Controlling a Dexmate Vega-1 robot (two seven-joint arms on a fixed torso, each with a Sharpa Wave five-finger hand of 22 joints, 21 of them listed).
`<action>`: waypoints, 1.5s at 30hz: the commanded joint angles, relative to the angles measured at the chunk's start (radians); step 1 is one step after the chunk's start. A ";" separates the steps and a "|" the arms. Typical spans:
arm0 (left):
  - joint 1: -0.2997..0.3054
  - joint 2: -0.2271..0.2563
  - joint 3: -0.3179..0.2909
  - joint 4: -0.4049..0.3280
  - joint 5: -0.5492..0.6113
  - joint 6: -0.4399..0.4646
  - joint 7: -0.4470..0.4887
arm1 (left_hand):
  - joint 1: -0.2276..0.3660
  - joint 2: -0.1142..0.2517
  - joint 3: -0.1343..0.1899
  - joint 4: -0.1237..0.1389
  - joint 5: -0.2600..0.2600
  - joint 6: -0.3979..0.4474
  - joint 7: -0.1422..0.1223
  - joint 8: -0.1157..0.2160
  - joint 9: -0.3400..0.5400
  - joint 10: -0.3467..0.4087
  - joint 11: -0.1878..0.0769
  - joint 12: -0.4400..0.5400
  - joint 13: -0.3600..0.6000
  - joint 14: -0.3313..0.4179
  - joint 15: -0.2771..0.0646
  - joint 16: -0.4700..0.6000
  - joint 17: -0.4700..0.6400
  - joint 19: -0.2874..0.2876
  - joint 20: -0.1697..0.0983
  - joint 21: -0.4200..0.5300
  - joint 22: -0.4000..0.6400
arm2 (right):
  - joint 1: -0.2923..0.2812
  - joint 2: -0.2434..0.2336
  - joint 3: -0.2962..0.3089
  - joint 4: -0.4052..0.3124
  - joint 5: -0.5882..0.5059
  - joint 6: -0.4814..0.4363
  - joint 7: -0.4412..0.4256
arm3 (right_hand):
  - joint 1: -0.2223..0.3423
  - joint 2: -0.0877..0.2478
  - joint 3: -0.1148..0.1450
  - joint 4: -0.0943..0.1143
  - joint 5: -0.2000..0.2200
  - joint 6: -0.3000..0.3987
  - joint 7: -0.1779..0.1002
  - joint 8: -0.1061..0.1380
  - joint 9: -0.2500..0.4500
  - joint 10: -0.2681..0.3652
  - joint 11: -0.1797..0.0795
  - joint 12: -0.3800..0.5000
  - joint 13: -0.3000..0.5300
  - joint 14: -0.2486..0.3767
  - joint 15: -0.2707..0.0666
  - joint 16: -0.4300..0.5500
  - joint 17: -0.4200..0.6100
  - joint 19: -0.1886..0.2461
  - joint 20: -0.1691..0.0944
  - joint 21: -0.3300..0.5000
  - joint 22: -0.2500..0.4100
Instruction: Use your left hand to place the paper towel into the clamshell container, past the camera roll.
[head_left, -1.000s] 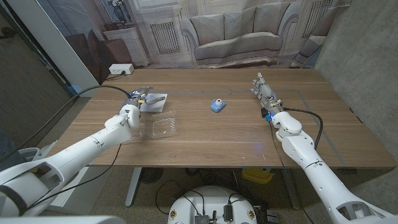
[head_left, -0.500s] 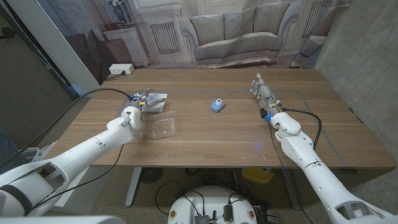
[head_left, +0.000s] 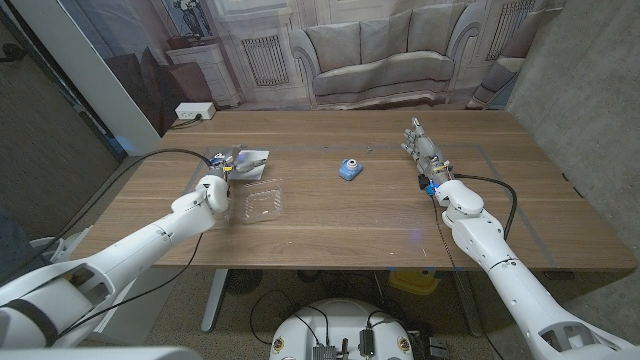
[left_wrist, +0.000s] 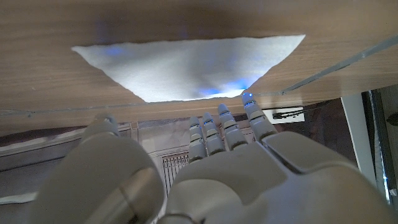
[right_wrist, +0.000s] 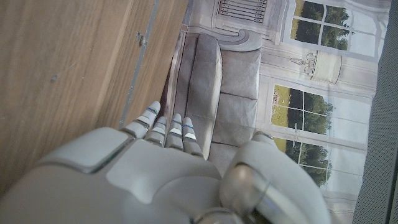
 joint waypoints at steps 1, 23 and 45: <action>-0.014 -0.009 0.017 0.023 -0.008 -0.006 0.002 | 0.006 0.004 -0.004 0.002 0.010 0.014 -0.001 0.007 0.006 0.013 0.000 0.007 0.004 0.011 -0.036 0.004 0.004 0.007 -0.001 -0.003 0.003 | 0.006 0.001 -0.002 0.009 0.002 -0.007 0.002 | 0.001 0.007 0.000 -0.004 -0.004 0.012 -0.001 0.001 0.002 0.009 0.001 0.000 0.001 0.005 0.004 -0.005 0.002 0.010 -0.019 -0.002 0.005; -0.034 -0.016 0.048 0.034 0.032 0.051 0.012 | 0.014 0.012 -0.006 0.001 0.014 0.026 0.000 0.009 0.006 0.022 -0.004 0.008 0.004 0.014 -0.038 0.003 0.004 0.008 0.005 -0.009 0.004 | 0.032 0.008 -0.013 0.038 0.002 -0.016 0.009 | 0.001 0.008 -0.001 -0.006 -0.005 0.010 -0.003 0.000 0.002 0.010 0.002 0.000 0.001 0.004 0.004 -0.006 0.002 0.012 -0.019 -0.009 0.006; -0.076 -0.051 0.097 0.098 0.061 0.054 -0.005 | 0.026 0.020 -0.006 -0.001 0.017 0.035 -0.003 0.010 0.006 0.029 -0.010 0.008 0.005 0.018 -0.040 0.002 0.004 0.011 0.000 -0.012 0.004 | 0.023 0.003 -0.007 0.028 0.007 -0.023 0.006 | 0.000 0.010 -0.003 -0.008 -0.005 0.011 -0.003 0.000 0.002 0.011 0.002 -0.001 0.002 0.005 0.004 -0.006 0.002 0.015 -0.018 -0.016 0.006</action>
